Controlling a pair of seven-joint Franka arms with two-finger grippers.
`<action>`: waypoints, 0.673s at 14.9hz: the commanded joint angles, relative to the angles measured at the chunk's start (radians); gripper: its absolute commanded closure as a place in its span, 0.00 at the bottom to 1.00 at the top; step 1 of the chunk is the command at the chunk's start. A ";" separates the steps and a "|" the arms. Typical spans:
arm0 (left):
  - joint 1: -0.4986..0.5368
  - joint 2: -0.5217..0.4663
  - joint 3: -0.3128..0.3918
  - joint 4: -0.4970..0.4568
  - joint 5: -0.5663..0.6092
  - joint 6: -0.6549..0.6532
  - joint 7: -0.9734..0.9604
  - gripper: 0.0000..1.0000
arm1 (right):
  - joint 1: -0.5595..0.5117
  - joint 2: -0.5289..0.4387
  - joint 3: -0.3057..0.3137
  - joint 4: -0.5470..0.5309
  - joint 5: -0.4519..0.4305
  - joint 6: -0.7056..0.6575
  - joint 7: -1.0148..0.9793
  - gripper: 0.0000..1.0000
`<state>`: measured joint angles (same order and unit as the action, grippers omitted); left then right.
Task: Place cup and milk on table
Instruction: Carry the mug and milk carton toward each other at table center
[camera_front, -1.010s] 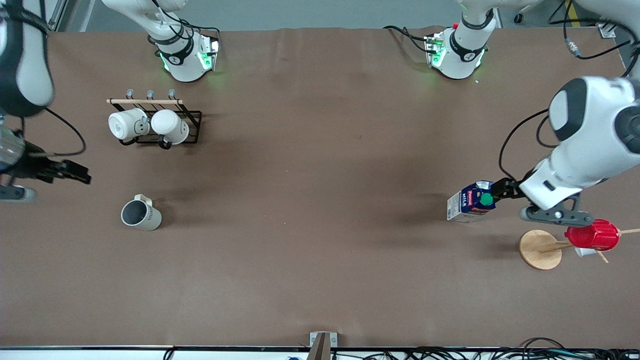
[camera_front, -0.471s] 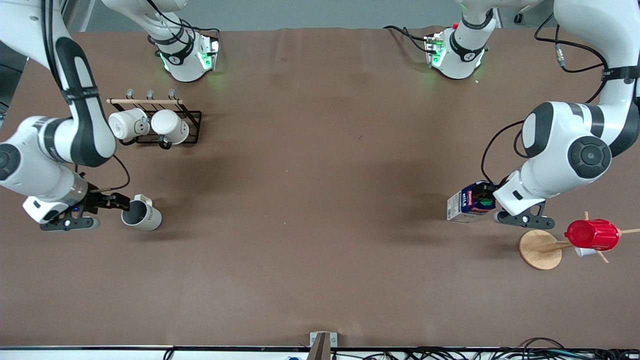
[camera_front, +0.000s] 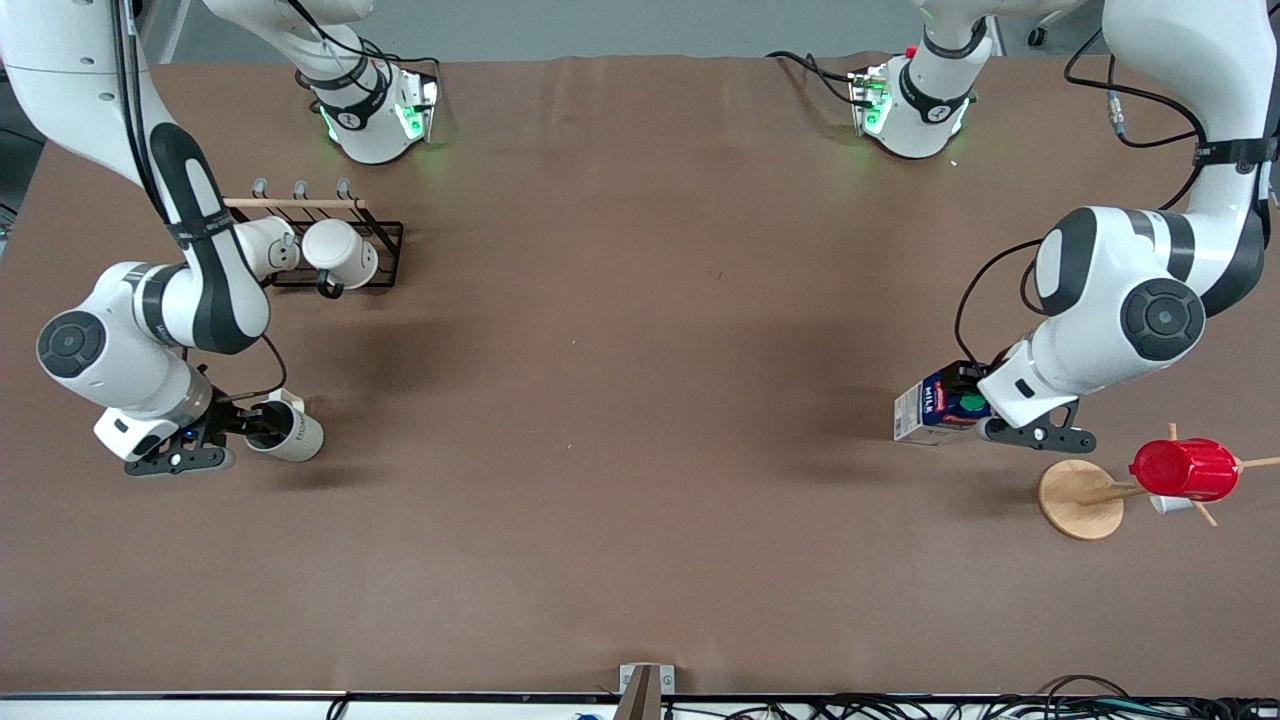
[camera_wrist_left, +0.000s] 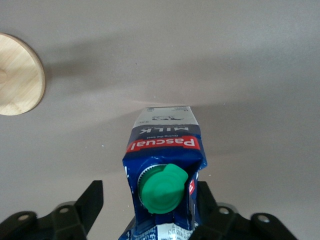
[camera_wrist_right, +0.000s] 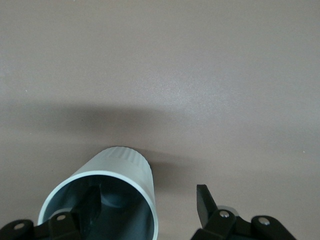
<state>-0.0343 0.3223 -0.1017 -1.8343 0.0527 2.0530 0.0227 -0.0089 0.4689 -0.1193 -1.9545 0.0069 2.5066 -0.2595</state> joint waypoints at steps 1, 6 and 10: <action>0.005 -0.003 -0.009 -0.005 0.006 -0.001 -0.012 0.38 | -0.003 -0.015 0.003 -0.043 0.001 0.037 -0.026 0.57; 0.004 -0.003 -0.016 0.001 0.004 -0.017 -0.013 0.66 | -0.002 -0.016 0.004 -0.032 0.004 0.020 -0.009 1.00; 0.001 -0.015 -0.018 0.016 0.006 -0.034 -0.018 0.70 | 0.013 -0.026 0.055 0.151 0.011 -0.246 0.113 1.00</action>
<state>-0.0344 0.3220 -0.1122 -1.8318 0.0527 2.0478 0.0226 -0.0064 0.4651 -0.1033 -1.9007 0.0082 2.3949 -0.2324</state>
